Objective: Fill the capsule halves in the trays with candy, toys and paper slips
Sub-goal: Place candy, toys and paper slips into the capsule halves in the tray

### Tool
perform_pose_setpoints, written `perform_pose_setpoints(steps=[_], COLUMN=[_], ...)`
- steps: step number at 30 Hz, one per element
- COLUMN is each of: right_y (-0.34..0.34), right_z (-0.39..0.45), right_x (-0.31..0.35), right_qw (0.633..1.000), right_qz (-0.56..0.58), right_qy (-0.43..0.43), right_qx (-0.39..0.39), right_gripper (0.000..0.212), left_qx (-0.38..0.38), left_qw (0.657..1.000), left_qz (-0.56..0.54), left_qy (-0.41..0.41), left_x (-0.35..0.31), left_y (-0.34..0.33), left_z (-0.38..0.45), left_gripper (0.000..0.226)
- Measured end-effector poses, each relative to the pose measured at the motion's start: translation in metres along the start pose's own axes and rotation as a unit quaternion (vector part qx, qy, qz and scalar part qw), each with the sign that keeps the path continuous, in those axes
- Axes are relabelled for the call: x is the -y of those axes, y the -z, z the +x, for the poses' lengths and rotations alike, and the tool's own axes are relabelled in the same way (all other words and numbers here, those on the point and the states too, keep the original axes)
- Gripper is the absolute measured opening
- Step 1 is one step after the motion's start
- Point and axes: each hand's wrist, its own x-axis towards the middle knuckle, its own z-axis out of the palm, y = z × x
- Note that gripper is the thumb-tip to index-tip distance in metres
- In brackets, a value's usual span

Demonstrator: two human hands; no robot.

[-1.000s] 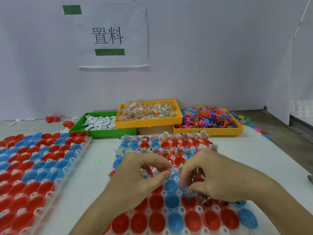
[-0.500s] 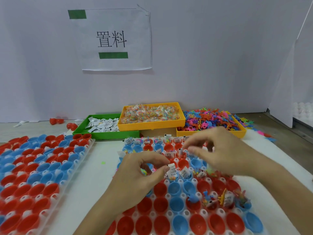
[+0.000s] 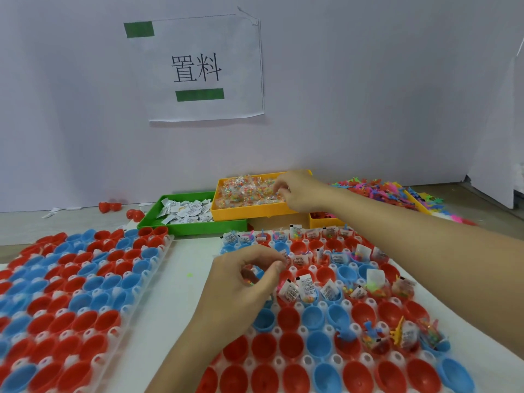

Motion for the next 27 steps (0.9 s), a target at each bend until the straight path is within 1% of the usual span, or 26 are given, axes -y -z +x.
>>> perform_pose_setpoints(steps=[3, 7, 9, 14, 18, 20, 24, 27], right_y=[-0.008, -0.012, -0.013, -0.02, -0.018, -0.016, -0.013, -0.012], right_z=[0.018, 0.034, 0.037, 0.033, 0.026, 0.024, 0.022, 0.021], right_x=[0.004, 0.01, 0.012, 0.007, -0.001, -0.005, -0.009, -0.011], right_qw=[0.999, 0.995, 0.995, 0.994, 0.985, 0.979, 0.97, 0.964], right_qz=[-0.005, -0.058, -0.065, 0.03, 0.104, 0.133, 0.167, 0.19], right_qy=[-0.034, -0.073, -0.079, -0.102, -0.109, -0.114, -0.131, -0.133], right_qx=[-0.002, 0.027, 0.02, -0.015, -0.085, -0.106, -0.118, -0.133], right_gripper=[0.022, 0.026, 0.023, 0.022, 0.009, 0.006, 0.021, 0.019], left_qx=[0.0, 0.003, 0.002, -0.001, -0.002, -0.002, 0.0, 0.002], left_qw=[1.0, 1.0, 1.0, 1.0, 1.0, 1.0, 1.0, 1.0], left_qz=[0.0, -0.006, -0.004, -0.006, -0.002, 0.003, 0.003, 0.008], left_qy=[-0.002, 0.003, 0.005, 0.002, 0.0, -0.003, -0.002, -0.002], left_x=[0.0, 0.0, 0.0, -0.002, -0.003, -0.003, -0.002, -0.001], left_y=[0.0, 0.0, 0.001, 0.001, 0.0, 0.0, 0.0, 0.0], left_z=[0.0, 0.0, 0.0, 0.0, 0.0, 0.0, 0.0, 0.0], left_gripper=[0.018, 0.017, 0.017, 0.019, 0.022, 0.023, 0.022, 0.02])
